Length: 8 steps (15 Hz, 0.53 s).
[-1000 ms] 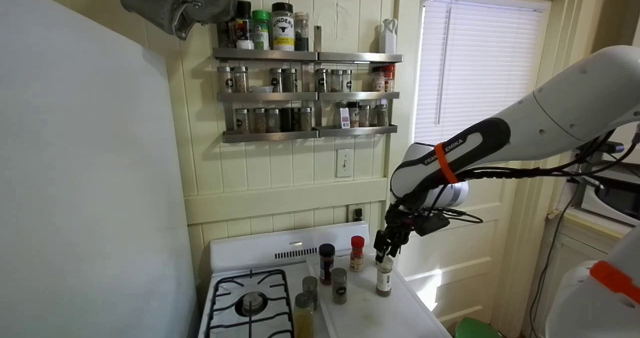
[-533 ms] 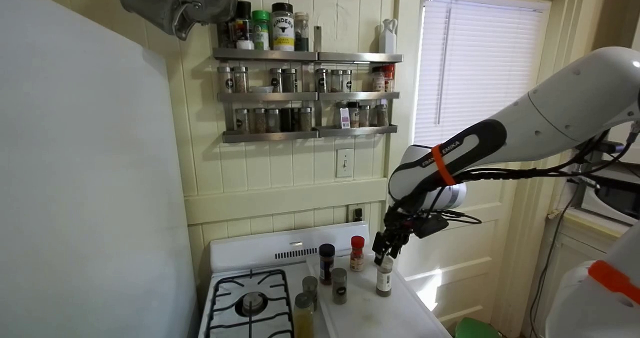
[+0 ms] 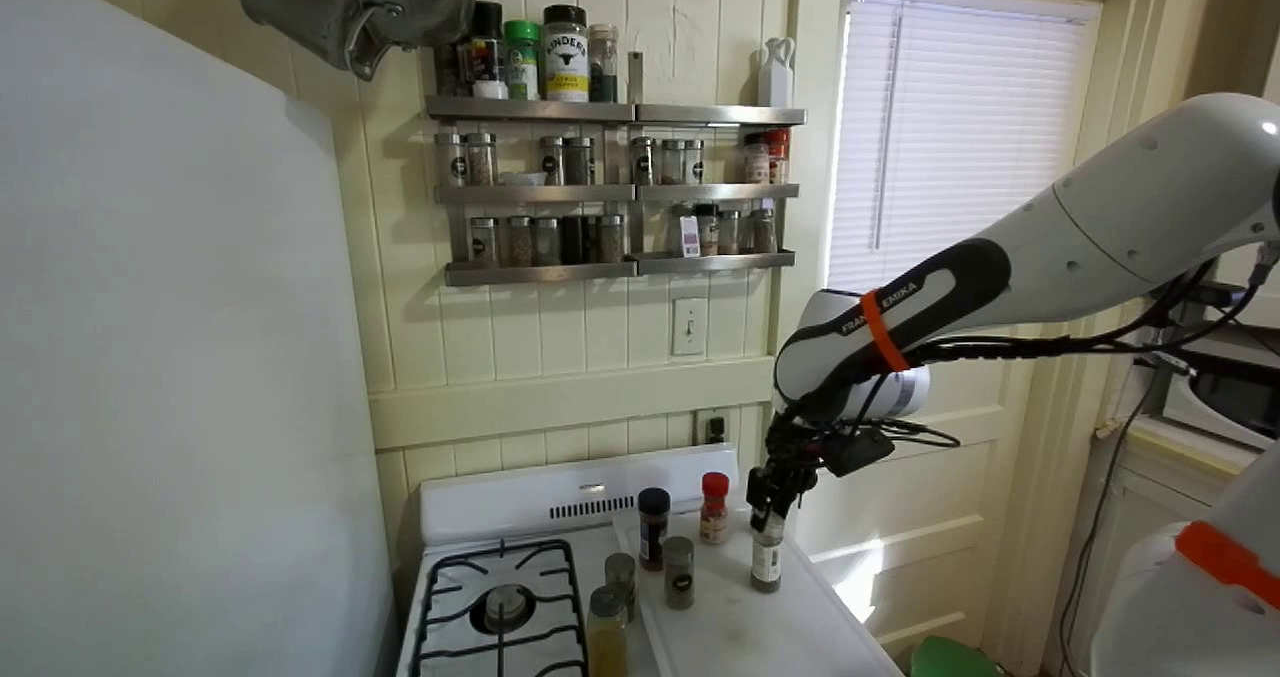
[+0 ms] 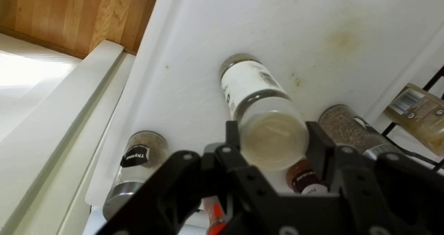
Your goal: Remove the lid off of the right bottle
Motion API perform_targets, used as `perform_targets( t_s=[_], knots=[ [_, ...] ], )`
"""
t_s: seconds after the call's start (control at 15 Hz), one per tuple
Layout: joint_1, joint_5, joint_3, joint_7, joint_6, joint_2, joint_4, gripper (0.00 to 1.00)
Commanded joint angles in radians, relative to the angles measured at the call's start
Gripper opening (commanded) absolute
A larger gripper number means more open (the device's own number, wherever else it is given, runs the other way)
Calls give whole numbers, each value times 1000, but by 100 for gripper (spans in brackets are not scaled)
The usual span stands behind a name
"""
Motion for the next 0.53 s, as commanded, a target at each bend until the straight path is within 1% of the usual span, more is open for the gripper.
perform_targets(
  t_s=[0.0,0.07,0.13,0.2,0.27,0.33,0.4,0.47],
  knots=[
    [-16,4,21,10,25,9,1,34],
    [-17,3,22,12,25,9,1,43],
    [-18,3,23,12,24,10,2,55],
    [-19,3,23,11,23,10,2,53],
    [-20,3,23,11,22,11,3,43],
    [-22,2,23,11,22,12,4,40],
    [-23,2,23,11,22,12,5,34],
    [-23,2,23,11,21,12,6,35]
  ],
)
